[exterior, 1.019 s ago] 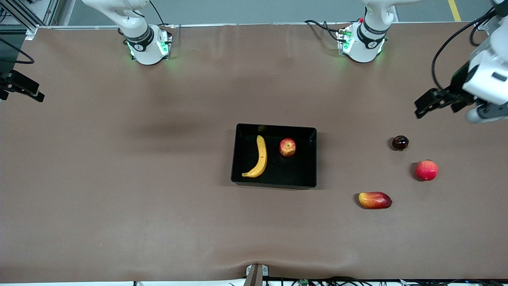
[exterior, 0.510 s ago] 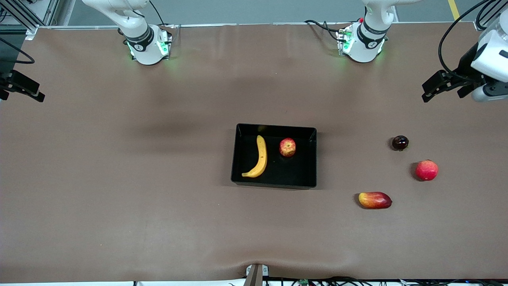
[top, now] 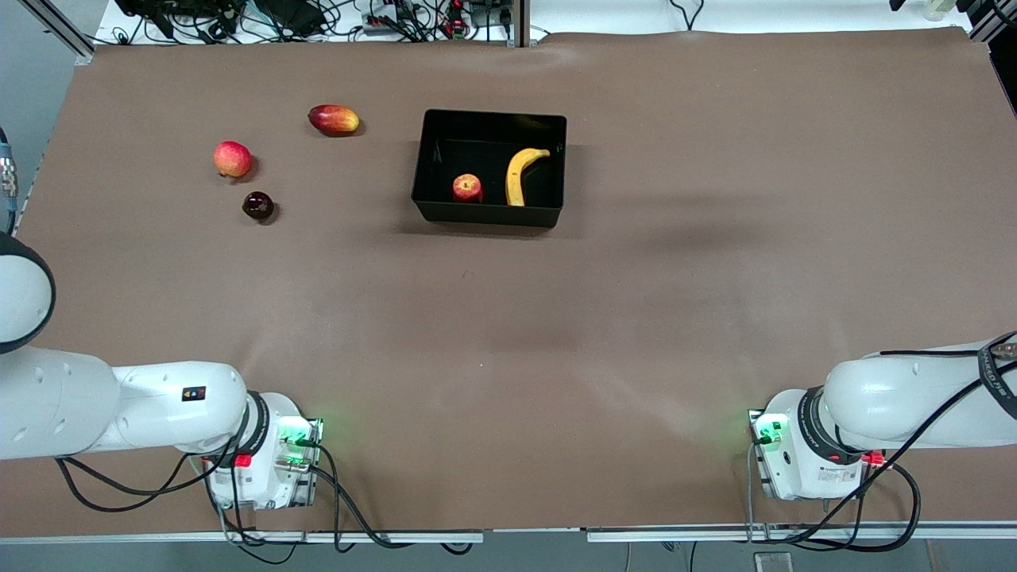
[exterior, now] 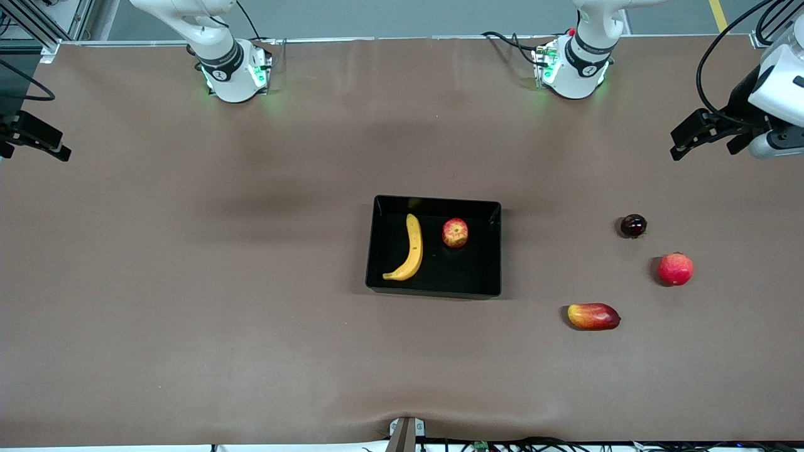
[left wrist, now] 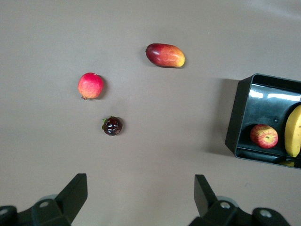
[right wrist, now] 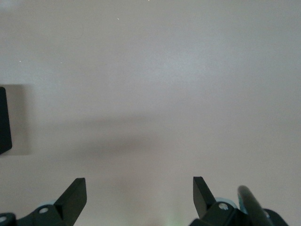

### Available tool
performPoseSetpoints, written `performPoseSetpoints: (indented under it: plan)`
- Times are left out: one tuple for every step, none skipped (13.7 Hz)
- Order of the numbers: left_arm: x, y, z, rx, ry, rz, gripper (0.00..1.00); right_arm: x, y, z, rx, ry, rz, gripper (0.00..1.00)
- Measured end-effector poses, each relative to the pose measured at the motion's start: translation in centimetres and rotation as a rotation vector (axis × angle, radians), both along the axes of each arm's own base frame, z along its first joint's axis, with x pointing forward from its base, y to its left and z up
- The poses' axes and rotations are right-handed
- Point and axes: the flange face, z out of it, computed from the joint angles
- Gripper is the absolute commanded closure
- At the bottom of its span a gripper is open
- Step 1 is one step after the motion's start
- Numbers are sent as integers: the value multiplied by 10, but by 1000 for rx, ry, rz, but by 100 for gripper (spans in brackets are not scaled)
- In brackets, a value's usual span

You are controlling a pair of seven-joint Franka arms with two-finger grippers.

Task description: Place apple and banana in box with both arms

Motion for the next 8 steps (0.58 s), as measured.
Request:
performPoseSetpoints:
  plan:
    - [1,0,-3,-2,6,-2,0,0,0,0,0,0,0,0]
    - [2,-1,-4,-3,11,-8,0,0,0,0,0,0,0,0]
    - [2,-1,-5,-3,13,-27,0,0,0,0,0,0,0,0]
    - [3,-1,-6,-10,15,-44,0,0,0,0,0,0,0,0]
    - [3,-1,-6,-27,18,-55,0,0,0,0,0,0,0,0]
    - [4,-1,-8,-37,21,-61,0,0,0,0,0,0,0,0]
    - [5,0,-9,-38,23,-66,0,0,0,0,0,0,0,0]
    - [5,1,-10,-39,25,-68,0,0,0,0,0,0,0,0]
